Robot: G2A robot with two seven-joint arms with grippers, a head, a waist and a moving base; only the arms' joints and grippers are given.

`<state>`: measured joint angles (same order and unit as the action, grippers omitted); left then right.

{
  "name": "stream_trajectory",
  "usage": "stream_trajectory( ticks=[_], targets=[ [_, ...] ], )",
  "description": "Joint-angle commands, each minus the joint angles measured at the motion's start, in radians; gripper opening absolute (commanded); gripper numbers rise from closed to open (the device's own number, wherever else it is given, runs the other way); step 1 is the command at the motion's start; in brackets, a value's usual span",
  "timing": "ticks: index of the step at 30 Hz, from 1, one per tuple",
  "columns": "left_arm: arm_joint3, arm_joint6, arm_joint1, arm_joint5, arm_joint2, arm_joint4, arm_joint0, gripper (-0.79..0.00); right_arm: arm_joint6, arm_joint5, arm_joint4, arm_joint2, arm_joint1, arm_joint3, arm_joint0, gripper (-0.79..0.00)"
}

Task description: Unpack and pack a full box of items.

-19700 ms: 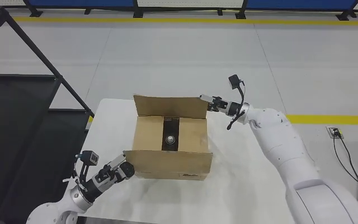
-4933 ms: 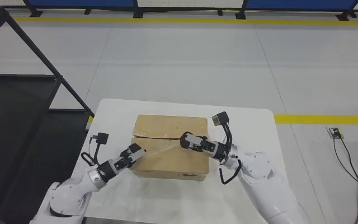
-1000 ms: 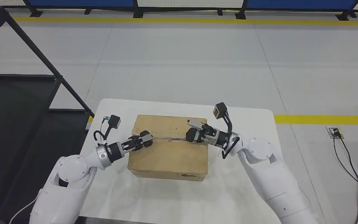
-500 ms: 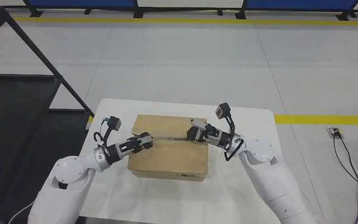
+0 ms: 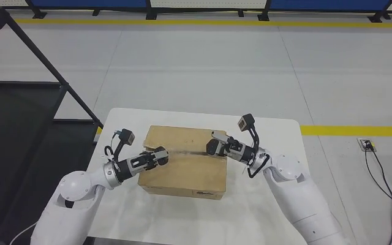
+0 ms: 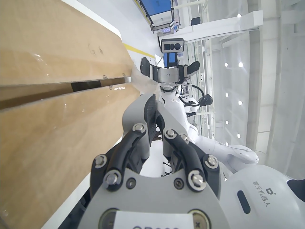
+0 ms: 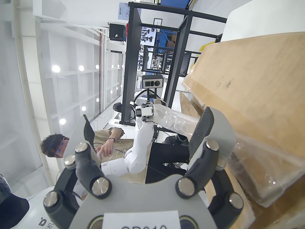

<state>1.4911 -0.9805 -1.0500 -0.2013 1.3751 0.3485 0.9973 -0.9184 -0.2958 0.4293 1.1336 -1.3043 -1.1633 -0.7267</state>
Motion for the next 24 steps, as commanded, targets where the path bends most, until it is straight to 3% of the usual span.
stream_trajectory(
  ticks=[1, 23, 24],
  targets=[
    [-0.003, 0.008, 0.0, 0.004, -0.004, -0.004, -0.002, -0.785, -0.008, 0.002, -0.003, -0.001, 0.001, -0.002, -0.001, 0.0],
    [-0.033, 0.042, 0.005, 0.054, -0.018, -0.048, -0.026, -0.785, 0.07, 0.098, -0.12, -0.098, -0.023, 0.038, 0.064, 0.0],
    [-0.035, 0.042, 0.005, 0.056, -0.019, -0.049, -0.026, -0.723, 0.073, 0.1, -0.121, -0.104, -0.025, 0.042, 0.068, 0.0]
  ],
)
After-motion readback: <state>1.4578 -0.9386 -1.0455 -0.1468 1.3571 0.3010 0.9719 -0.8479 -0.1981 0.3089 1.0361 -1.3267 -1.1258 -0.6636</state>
